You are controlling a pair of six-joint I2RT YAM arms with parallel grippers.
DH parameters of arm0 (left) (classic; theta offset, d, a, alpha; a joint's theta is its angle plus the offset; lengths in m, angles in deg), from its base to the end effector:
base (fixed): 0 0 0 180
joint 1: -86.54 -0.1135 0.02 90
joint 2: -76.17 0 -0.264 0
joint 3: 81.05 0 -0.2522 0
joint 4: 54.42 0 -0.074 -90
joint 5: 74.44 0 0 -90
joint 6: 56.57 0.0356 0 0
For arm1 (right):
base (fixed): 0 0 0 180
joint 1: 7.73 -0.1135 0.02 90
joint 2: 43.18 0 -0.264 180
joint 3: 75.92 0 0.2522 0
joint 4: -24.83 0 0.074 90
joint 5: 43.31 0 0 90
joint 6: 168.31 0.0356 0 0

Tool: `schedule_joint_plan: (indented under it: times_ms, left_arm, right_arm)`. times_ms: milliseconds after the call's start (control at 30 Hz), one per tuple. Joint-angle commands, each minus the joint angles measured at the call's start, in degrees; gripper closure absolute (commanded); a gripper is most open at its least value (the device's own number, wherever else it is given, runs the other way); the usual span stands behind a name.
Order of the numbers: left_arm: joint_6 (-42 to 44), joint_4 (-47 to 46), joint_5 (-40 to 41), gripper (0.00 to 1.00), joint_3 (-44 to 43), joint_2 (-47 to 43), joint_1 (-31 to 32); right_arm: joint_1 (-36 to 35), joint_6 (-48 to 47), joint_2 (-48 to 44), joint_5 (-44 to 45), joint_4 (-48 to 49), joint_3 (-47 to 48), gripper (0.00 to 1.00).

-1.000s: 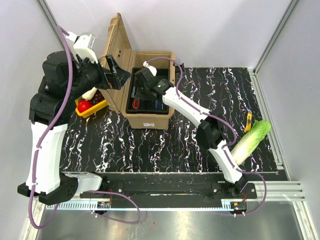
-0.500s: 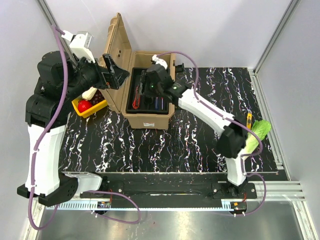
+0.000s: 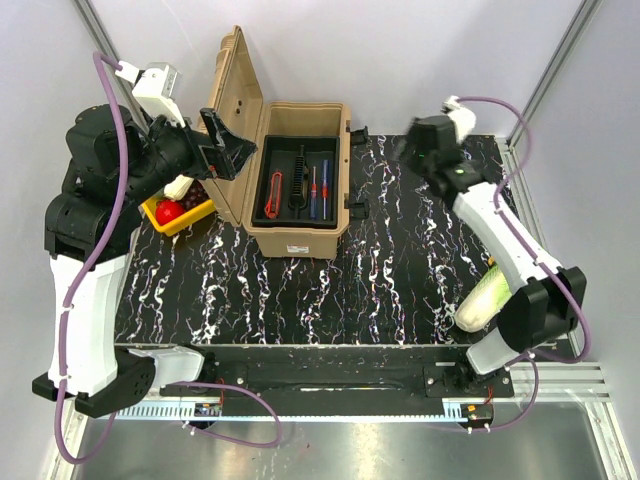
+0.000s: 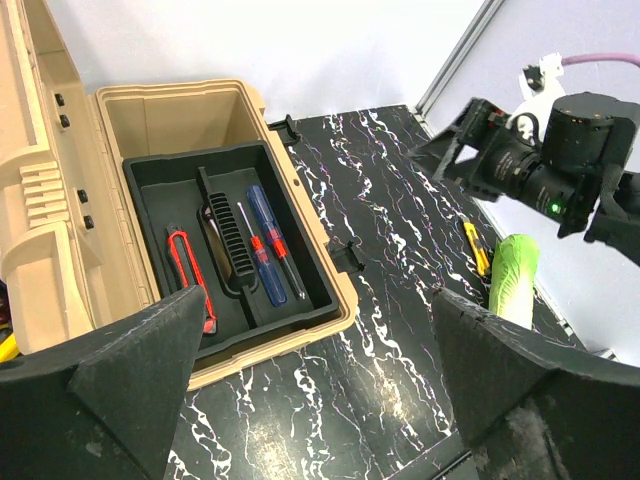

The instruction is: Pack the tool kit

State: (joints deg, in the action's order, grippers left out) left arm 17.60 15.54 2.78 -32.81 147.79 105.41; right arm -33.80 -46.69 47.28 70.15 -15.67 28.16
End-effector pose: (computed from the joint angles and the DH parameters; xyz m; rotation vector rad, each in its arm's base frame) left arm 0.1578 -0.0623 0.5642 0.2141 1.7680 -0.6346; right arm 0.3317 0.1465 0.3887 0.3498 1.9750 0.2277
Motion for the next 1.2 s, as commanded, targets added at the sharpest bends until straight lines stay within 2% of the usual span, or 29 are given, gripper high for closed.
schedule_joint_plan:
  times_ms: [0,100,300,433,767,1000,1167]
  left_arm:
    - [0.72,-1.54,0.74,0.01,-0.04,-1.13,0.20]
    - [0.63,-1.63,0.74,0.01,0.05,-1.04,0.20]
    - [0.63,-1.71,0.56,0.01,0.48,-0.86,0.20]
    - [0.81,-1.80,0.30,0.01,0.66,-0.77,0.20]
    - [1.51,-1.36,1.34,0.01,1.19,-0.25,0.20]
    - [2.21,-1.10,2.05,0.01,0.48,1.68,0.20]
    - [2.56,-0.83,2.32,0.01,-0.31,2.39,0.20]
  right_arm:
    - [13.98,2.74,-5.02,0.46,-5.33,-8.22,0.07]
    - [22.26,3.45,-5.82,-2.63,-5.78,-13.58,0.01]
    - [33.70,2.66,-1.87,-6.41,-7.00,-17.64,0.01]
    - [36.78,0.29,3.40,-7.90,-7.10,-16.59,0.01]
    - [45.39,-9.54,13.34,-21.95,-4.37,-13.34,0.01]
    - [46.28,-14.73,18.60,-22.84,-4.98,-10.00,0.01]
    - [46.81,-15.18,24.23,-25.48,-6.30,-7.27,0.01]
